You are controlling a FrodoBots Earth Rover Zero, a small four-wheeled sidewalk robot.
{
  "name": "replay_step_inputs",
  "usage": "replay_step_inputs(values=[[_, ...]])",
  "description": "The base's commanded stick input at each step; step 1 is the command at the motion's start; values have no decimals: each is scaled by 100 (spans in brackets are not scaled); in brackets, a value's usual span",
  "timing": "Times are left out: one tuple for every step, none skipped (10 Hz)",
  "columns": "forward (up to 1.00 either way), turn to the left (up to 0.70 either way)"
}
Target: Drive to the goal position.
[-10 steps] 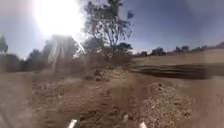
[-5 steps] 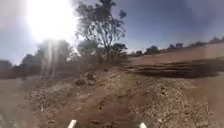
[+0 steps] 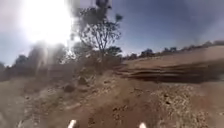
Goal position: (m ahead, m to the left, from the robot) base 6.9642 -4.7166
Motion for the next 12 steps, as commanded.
replay_step_inputs(values=[[70, -27], [70, -27], [70, -20], [70, 0], [70, 0], [70, 0], [70, 0], [70, 0], [70, 0], [70, 0], [70, 0], [70, 0]])
